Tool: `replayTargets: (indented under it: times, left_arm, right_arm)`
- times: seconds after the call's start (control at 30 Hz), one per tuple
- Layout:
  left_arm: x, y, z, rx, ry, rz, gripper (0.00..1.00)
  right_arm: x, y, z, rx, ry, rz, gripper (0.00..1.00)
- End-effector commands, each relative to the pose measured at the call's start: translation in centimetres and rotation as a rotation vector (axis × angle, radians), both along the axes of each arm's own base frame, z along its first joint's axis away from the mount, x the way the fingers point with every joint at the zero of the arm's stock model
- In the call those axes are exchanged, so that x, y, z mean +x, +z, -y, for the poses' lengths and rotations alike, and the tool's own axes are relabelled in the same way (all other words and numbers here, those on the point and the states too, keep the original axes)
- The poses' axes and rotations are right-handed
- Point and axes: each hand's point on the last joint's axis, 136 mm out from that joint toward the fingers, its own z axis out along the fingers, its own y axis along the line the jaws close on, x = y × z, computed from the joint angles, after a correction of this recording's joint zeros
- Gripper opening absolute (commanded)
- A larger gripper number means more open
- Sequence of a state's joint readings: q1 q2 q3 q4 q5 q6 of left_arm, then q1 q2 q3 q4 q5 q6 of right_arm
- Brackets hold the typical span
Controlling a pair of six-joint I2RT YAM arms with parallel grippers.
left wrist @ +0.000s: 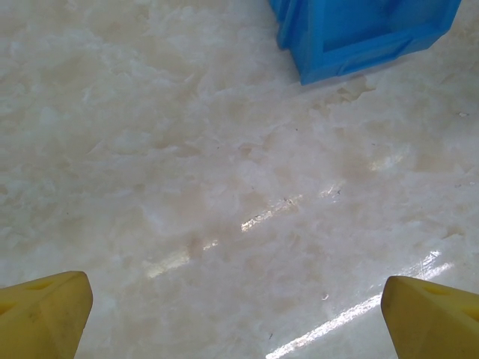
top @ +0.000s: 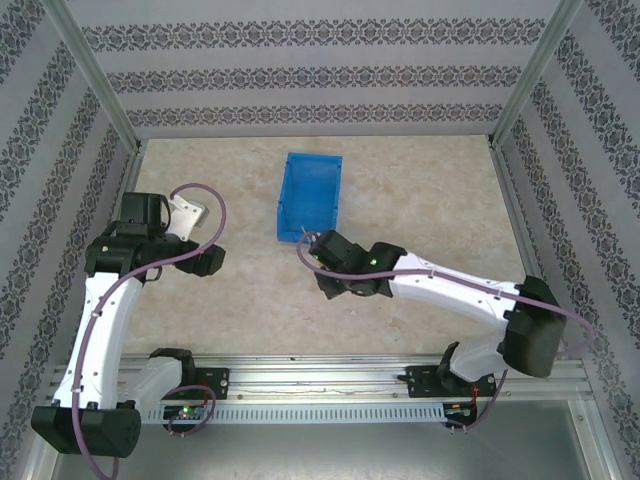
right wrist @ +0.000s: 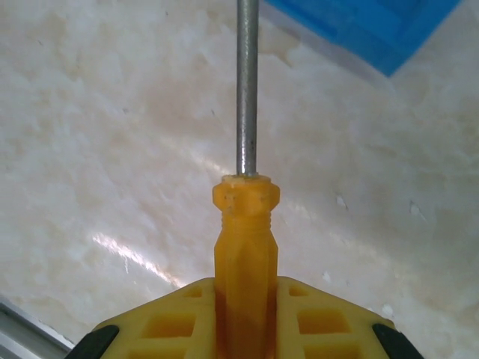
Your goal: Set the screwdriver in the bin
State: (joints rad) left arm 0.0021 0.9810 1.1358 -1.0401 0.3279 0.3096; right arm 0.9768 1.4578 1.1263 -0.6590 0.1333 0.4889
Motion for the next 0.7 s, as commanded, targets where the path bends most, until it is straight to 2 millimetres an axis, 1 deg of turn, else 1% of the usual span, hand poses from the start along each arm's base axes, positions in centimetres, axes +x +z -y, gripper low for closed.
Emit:
replayTargets:
  times: [0.0, 0.07, 0.23, 0.33, 0.4, 0.53, 0.67]
  left_arm:
    - [0.4, 1.3, -0.4, 0.009, 0.031, 0.04, 0.99]
    - [0.4, 1.5, -0.5, 0.014, 0.037, 0.049, 0.99]
    - [0.4, 1.9, -0.6, 0.025, 0.031, 0.061, 0.99]
    - [0.2, 2.4, -0.6, 0.027, 0.025, 0.077, 0.99]
    - [0.0, 2.5, -0.5, 0.025, 0.019, 0.081, 0.99]
    - [-0.1, 2.6, -0.2, 0.005, 0.017, 0.081, 0.99]
    - [-0.2, 2.1, 0.2, -0.012, -0.002, 0.067, 0.99]
  right_arm:
    - [2.4, 0.3, -1.1, -0.008, -0.007, -0.009, 0.18]
    - [4.3, 0.5, -1.7, -0.014, -0.029, -0.009, 0.18]
    - [10.1, 0.2, -2.8, 0.009, -0.127, -0.016, 0.18]
    - [13.2, -0.2, -3.3, 0.019, -0.178, -0.022, 0.18]
    - [15.1, -0.8, -3.4, 0.025, -0.219, -0.035, 0.18]
    - [18.0, -2.1, -3.5, 0.045, -0.277, -0.053, 0.18]
    - [19.6, -3.3, -3.5, 0.032, -0.303, -0.063, 0.18]
